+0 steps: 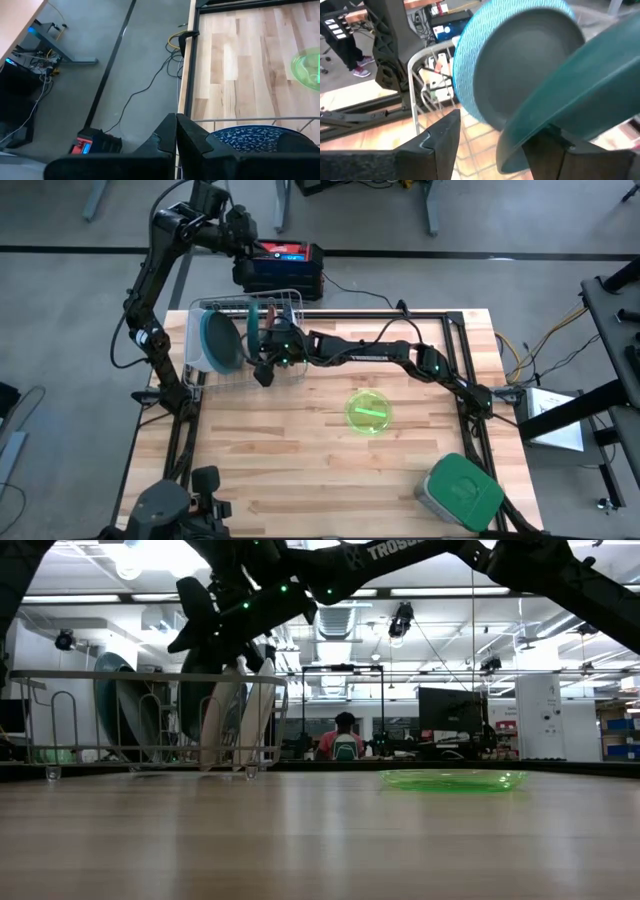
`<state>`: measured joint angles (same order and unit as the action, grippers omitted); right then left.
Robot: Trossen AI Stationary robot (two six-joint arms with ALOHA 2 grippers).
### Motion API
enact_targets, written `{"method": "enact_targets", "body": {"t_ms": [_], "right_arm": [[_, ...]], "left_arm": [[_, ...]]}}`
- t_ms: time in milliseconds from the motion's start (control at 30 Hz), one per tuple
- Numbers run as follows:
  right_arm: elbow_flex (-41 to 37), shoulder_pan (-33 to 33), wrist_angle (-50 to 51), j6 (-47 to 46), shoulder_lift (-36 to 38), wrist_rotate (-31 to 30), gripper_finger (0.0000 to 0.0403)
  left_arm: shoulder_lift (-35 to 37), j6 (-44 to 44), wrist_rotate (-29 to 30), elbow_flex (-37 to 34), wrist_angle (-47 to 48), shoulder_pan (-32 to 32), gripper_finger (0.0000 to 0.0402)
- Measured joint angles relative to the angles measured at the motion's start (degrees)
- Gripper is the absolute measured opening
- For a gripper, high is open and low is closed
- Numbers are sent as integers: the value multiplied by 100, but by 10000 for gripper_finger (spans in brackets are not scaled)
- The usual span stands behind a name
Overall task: Sort dishes
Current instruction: Put the green plate into the dish rack
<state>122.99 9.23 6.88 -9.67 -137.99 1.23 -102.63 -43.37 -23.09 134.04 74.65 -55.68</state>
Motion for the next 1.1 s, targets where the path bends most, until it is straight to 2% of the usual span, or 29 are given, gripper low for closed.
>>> {"method": "enact_targets", "body": {"t_ms": [367, 500, 633, 700, 933, 1100], "right_arm": [[221, -17, 110, 375, 0, -31, 185], [223, -22, 58, 477, 0, -128, 138], [223, -16, -38, 573, 0, -138, 44], [223, -11, -84, 593, 0, -141, 13], [232, 10, -173, 697, 0, -145, 4], [232, 5, -625, 619, 1, -87, 2]], "left_arm": [[1, 11, 0, -7, 11, 0, 0], [2, 6, 0, -20, 9, 0, 0], [2, 6, 0, -24, 8, 0, 0], [2, 16, 0, -24, 7, 0, 0], [2, 39, -2, -24, 7, 0, 0], [2, 41, -2, -24, -38, 0, 0]]}}
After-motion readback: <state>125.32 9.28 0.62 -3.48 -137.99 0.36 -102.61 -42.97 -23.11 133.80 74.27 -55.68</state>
